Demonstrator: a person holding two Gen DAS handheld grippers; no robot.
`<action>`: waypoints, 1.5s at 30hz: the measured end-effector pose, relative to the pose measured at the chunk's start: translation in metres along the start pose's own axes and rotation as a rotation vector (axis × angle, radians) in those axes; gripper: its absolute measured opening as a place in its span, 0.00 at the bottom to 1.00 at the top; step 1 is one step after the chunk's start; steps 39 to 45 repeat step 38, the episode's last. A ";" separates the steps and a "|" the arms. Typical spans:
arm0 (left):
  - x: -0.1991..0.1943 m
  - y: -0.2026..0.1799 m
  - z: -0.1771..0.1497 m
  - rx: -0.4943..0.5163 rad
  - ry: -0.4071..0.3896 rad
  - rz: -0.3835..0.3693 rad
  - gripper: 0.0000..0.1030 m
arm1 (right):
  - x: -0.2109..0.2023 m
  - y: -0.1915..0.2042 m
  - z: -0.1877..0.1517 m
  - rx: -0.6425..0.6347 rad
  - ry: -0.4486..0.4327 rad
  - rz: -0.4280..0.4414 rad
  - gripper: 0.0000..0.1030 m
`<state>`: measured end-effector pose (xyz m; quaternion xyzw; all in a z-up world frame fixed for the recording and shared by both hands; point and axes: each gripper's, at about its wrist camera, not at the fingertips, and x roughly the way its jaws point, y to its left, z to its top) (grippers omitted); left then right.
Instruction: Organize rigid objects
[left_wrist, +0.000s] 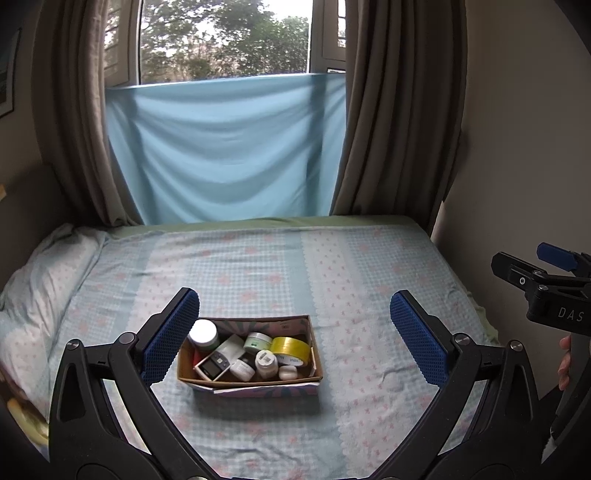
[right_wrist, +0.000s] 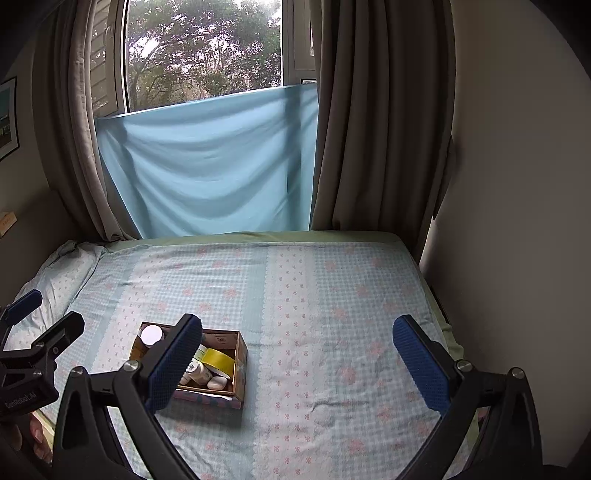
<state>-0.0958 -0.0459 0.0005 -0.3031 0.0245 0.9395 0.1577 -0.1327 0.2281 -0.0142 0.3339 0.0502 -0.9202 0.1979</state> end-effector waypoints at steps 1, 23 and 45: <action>0.000 0.000 0.000 -0.004 0.000 -0.002 1.00 | 0.000 0.000 0.000 0.000 0.001 -0.001 1.00; 0.006 0.003 0.002 -0.036 -0.006 0.010 1.00 | 0.005 0.003 0.005 0.004 0.005 -0.022 1.00; -0.002 0.002 0.004 -0.026 -0.070 0.005 1.00 | 0.006 0.002 0.005 0.008 0.002 -0.023 1.00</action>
